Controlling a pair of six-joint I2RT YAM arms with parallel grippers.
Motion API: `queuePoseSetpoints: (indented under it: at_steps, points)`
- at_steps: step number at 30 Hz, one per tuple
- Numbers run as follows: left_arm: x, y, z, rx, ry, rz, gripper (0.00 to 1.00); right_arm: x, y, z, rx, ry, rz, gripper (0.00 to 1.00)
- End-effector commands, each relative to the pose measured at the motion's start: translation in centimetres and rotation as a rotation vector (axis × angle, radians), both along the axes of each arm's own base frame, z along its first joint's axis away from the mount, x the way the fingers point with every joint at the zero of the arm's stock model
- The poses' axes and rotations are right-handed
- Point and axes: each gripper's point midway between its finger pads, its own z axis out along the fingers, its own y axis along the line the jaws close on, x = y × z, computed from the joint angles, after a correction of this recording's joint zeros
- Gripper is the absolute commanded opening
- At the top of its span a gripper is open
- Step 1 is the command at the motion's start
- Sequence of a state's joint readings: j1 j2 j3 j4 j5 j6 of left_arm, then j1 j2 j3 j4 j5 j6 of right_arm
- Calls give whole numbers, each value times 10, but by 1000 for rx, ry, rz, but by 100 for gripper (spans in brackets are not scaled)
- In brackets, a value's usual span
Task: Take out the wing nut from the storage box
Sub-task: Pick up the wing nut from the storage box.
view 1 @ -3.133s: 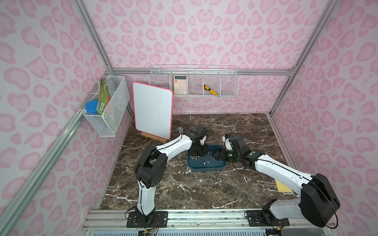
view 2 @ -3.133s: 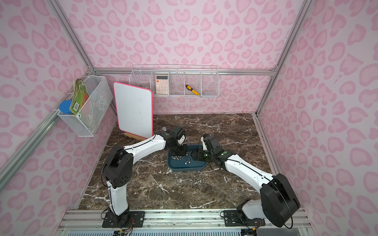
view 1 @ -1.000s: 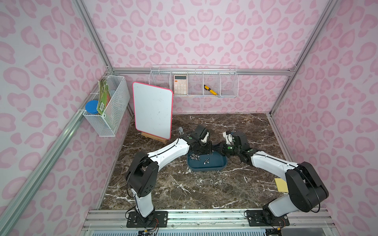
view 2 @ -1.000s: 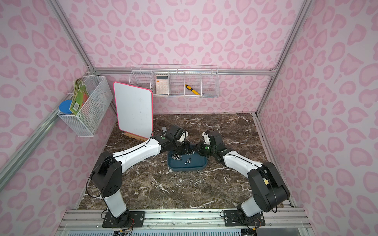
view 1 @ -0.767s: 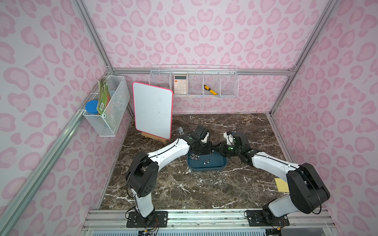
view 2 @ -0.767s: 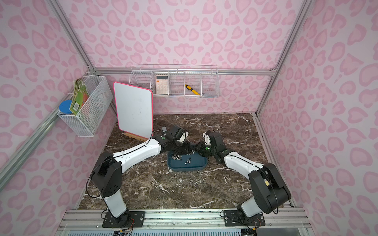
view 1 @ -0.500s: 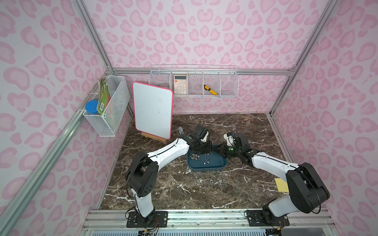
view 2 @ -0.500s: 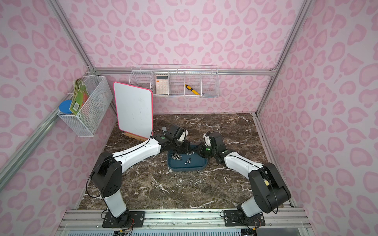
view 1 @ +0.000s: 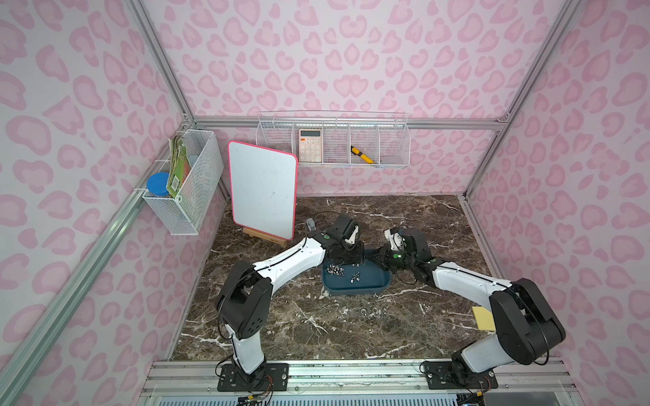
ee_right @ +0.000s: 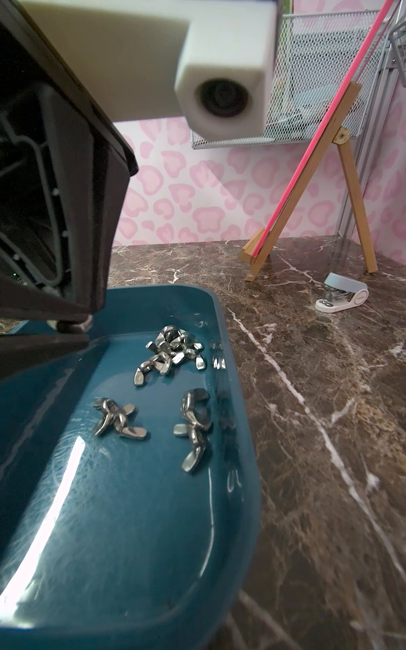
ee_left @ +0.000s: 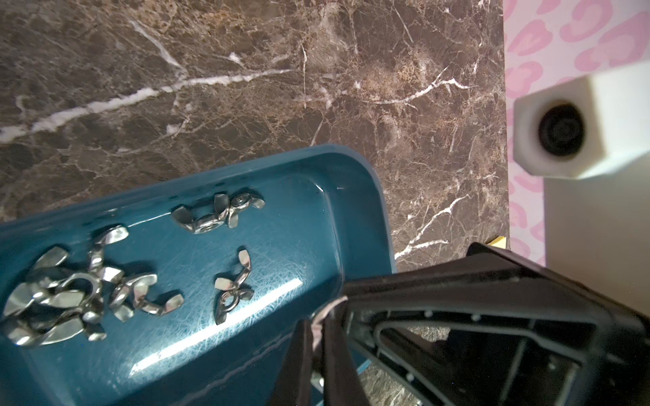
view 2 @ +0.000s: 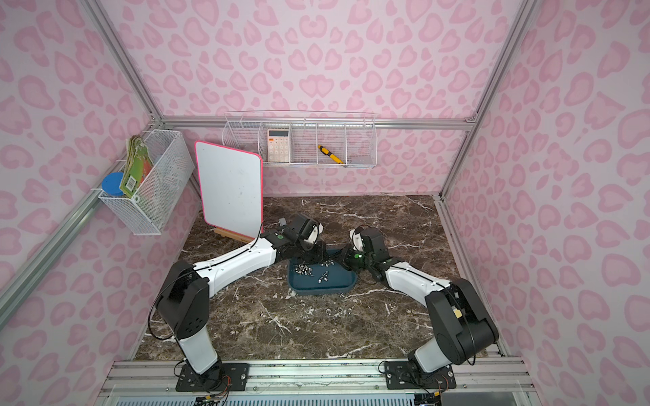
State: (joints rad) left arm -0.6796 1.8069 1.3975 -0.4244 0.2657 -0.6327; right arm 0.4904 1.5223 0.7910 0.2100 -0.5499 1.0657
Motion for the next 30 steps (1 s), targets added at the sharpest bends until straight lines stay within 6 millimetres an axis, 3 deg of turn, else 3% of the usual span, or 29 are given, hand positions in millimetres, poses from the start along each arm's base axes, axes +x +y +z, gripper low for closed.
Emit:
queuePoseSetpoints:
  at_steps: [1, 4, 10, 14, 20, 30]
  points:
    - [0, -8, 8, -40, -13, -27, 0, 1, 6, 8, 33, -31, 22, 6]
    - [0, -8, 8, -40, -13, -26, 0, 0, 5, 6, 29, -27, 20, 1]
    - [1, -5, 8, -27, -17, -17, 4, 1, 2, 4, 17, -27, 14, 0]
    - [1, -4, 9, -31, -22, -17, 0, 2, -1, 4, 11, -31, 10, 0]
    - [-2, -9, 12, -59, -19, -41, 0, 4, 1, 7, 18, -36, 18, 12]
    - [-3, -11, 14, -71, -18, -53, 0, 4, 2, 6, 20, -33, 23, 11]
